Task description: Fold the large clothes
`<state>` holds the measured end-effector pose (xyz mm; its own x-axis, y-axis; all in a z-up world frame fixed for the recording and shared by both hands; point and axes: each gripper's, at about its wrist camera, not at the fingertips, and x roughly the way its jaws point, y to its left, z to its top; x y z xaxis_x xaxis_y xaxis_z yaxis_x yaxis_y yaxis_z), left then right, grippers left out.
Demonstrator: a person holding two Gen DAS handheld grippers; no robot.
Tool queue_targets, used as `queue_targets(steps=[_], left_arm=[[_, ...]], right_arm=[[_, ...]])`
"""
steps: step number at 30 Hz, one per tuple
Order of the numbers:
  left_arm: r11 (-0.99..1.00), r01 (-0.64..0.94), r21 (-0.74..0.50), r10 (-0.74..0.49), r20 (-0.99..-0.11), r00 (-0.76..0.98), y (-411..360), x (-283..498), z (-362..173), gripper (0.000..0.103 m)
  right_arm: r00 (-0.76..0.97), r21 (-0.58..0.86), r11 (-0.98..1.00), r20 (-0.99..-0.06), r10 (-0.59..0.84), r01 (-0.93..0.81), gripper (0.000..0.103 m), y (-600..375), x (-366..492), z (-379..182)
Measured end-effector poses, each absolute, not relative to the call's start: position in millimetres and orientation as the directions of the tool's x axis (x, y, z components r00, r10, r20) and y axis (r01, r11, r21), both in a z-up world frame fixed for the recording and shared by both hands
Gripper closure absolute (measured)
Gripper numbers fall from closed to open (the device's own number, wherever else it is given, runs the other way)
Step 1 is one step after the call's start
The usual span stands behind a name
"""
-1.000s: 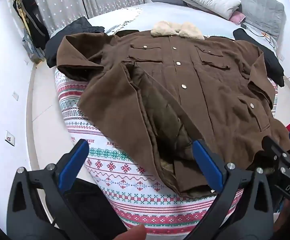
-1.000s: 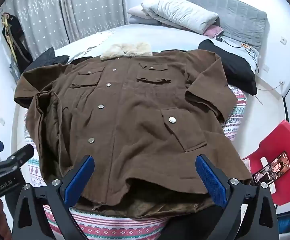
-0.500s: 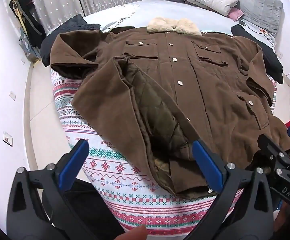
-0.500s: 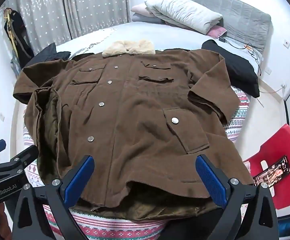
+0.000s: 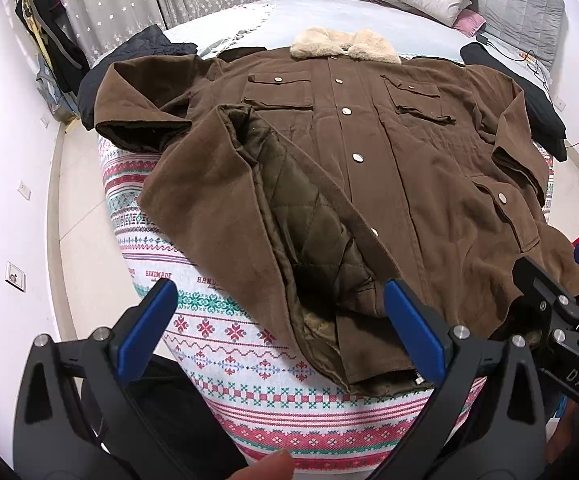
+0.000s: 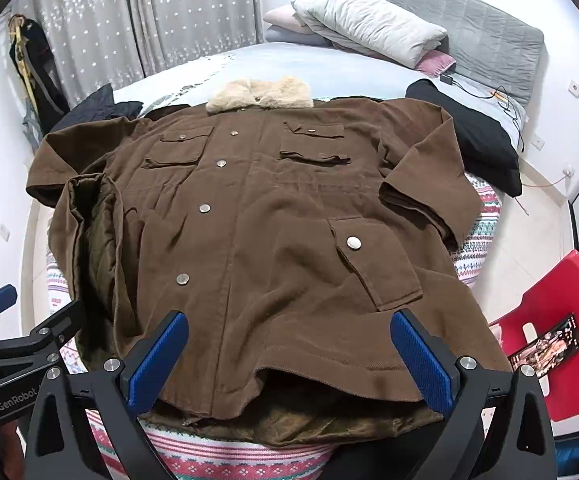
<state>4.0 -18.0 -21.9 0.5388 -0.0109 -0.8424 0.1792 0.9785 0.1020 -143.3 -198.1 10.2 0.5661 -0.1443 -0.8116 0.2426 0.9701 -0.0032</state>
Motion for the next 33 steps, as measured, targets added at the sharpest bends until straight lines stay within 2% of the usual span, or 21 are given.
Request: queue_targets(steps=[33], left_arm=[[0.98, 0.179, 0.084, -0.025, -0.846, 0.533, -10.7, 4.3, -25.5, 0.0]], right_arm=[[0.56, -0.014, 0.97, -0.814, -0.153, 0.245, 0.001, -195.0, -139.1, 9.7]])
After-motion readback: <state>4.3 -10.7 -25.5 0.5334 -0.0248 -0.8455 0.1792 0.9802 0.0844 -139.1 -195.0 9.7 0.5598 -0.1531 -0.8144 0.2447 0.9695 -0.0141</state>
